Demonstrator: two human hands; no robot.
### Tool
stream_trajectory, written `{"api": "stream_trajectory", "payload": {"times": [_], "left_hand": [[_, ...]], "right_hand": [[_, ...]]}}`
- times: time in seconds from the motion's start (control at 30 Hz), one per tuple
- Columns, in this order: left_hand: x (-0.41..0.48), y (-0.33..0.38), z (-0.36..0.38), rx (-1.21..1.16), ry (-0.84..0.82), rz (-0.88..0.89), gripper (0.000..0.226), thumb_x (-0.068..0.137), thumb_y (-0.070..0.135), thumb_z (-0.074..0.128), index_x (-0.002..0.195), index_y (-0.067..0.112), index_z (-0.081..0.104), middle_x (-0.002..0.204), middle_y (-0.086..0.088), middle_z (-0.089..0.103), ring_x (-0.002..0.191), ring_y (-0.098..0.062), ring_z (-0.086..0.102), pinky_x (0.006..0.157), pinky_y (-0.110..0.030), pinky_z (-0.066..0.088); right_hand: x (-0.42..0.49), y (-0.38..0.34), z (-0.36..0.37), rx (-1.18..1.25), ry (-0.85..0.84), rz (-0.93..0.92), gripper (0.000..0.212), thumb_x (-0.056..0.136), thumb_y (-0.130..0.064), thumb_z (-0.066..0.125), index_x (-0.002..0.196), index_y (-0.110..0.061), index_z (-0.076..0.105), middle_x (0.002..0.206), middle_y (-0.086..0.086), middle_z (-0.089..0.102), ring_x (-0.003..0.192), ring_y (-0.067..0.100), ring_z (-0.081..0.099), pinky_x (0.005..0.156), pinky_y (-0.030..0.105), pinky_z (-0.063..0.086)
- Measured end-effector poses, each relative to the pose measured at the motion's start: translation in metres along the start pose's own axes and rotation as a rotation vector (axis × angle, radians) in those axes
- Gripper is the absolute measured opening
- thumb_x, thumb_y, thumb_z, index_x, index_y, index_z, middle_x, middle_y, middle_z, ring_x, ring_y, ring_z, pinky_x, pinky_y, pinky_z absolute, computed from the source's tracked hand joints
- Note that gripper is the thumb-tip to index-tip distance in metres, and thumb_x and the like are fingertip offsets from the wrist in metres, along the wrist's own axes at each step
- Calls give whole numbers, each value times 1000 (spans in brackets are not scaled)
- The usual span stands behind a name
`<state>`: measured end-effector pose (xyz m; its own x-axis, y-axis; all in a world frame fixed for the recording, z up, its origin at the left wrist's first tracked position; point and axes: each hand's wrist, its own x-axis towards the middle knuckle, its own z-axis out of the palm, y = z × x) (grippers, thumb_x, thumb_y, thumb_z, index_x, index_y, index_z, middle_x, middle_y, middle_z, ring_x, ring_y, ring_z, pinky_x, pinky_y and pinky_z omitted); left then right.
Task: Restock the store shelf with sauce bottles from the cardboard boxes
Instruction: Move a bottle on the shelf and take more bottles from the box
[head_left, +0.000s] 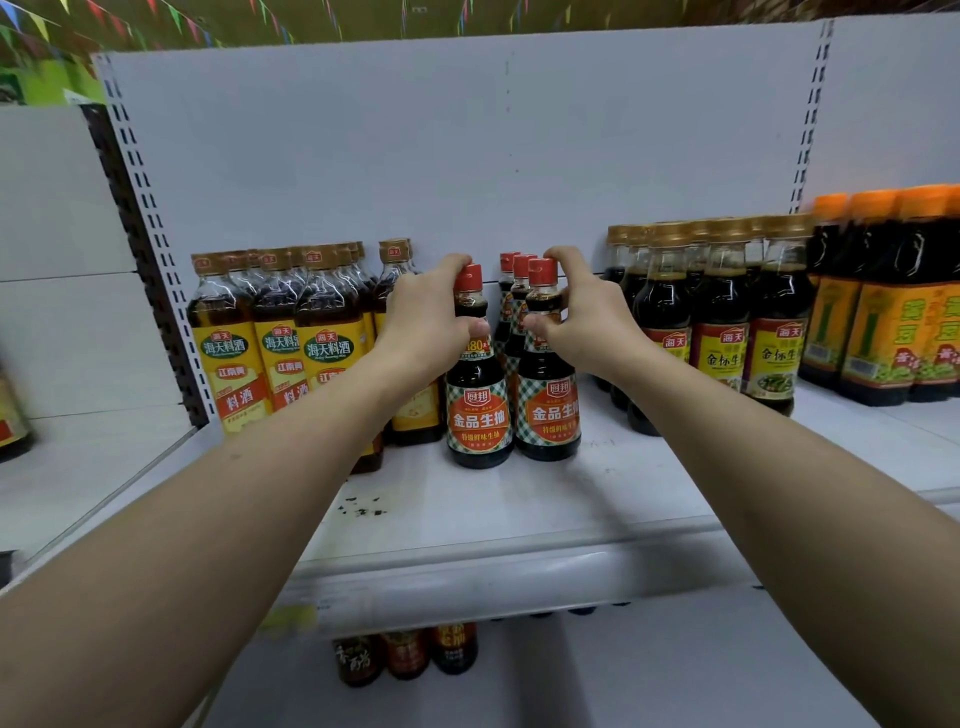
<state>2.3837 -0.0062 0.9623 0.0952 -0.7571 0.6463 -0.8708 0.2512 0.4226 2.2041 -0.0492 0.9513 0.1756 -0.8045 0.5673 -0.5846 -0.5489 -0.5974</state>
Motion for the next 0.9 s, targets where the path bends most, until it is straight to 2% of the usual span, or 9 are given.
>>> {"api": "stream_trajectory", "payload": {"times": [0.5,0.9], "left_hand": [[-3,0,4,78,40,-2,81,84,31,85,153,22,45,132,-10,67,122,-32,62,106,-49,50],[-7,2,5,63,77,-7,79,85,32,84,154,25,45,126,-7,70,114,-30,64,102,-47,52]], "right_hand": [[1,3,3,-2,4,-45,69,94,-24,75,149,-30,34,107,7,68,99,28,64,90,47,57],[0,5,10,-86,58,-48,70,95,-27,73,151,-27,30,100,7,67,90,30,65,82,44,56]]}}
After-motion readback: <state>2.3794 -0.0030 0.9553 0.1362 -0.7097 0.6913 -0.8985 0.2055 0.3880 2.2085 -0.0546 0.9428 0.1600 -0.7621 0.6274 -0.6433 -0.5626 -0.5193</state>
